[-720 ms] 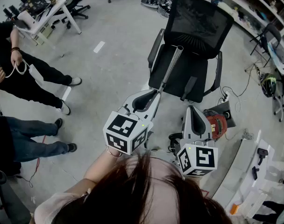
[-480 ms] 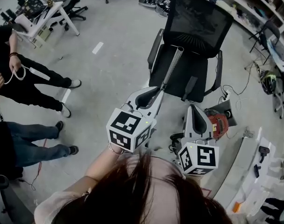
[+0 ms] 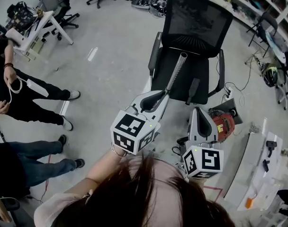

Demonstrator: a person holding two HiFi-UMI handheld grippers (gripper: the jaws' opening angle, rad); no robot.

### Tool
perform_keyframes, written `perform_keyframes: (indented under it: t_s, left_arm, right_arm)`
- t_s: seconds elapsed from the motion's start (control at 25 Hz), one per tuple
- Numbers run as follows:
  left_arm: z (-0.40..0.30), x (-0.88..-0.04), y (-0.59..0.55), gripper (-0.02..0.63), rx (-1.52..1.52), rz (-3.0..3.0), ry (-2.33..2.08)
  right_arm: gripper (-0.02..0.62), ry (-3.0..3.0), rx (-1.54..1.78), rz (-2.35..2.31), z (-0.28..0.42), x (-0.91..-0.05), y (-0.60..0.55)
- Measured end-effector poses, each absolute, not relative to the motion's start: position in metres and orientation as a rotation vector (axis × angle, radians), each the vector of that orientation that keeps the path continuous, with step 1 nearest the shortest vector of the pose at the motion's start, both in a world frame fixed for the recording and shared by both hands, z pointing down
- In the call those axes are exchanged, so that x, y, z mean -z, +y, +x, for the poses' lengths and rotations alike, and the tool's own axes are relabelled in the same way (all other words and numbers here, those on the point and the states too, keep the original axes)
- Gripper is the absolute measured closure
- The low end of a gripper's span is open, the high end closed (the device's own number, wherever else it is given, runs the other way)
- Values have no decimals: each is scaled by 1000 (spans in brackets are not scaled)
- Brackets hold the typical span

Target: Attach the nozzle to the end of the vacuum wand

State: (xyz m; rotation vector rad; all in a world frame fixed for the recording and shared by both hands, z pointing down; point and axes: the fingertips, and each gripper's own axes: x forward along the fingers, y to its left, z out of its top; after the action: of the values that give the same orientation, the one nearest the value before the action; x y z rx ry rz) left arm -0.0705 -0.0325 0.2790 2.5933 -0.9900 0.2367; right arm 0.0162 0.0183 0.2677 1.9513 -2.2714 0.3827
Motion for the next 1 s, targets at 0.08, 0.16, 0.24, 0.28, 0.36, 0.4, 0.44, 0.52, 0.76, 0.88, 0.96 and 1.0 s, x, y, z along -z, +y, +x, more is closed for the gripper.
perform_keyframes:
  t_s: [0.08,0.16,0.24,0.28,0.36,0.4,0.44,0.52,0.76,0.88,0.96,1.0]
  left_arm:
    - [-74,-281,-41,566,-244,2599,-967]
    - [-77,-284,-48,566,-251,2599,-958]
    - [-80,-288,-54,566,-258,2599,-955]
    - [-81,-290,-56,566,-262,2601,-953]
    - [-83,-292,-59,566,-264,2605,-946]
    - [-84,-293,-61,566,-263,2606,-942]
    - [-85,-293,-62,566,-262,2607,-937]
    - [-86,-295,-64,566,-260,2605,-931]
    - [-75,-300,-70,566,-272,2590,-958]
    - [-65,-304,-79,566,-276,2573,-999]
    - [-57,-306,-86,566,-278,2557,-1034]
    - [-52,-308,-89,566,-278,2548,-1051]
  right_arm:
    - [572,-2250,-386,1972,13,-268,12]
    - [572,-2233,-391,1988,9,-270,8]
    - [572,-2217,-398,2002,8,-274,5]
    - [572,-2209,-401,2008,8,-275,4]
    - [572,-2192,-401,2021,7,-277,3]
    - [572,-2184,-398,2026,7,-278,3]
    - [572,-2177,-396,2030,7,-278,2]
    - [572,-2169,-396,2034,8,-279,1]
    - [572,-2177,-407,2020,23,-283,-5]
    - [572,-2198,-408,1993,35,-285,-11]
    - [572,-2212,-409,1971,47,-287,-17]
    - [572,-2221,-411,1960,53,-288,-19]
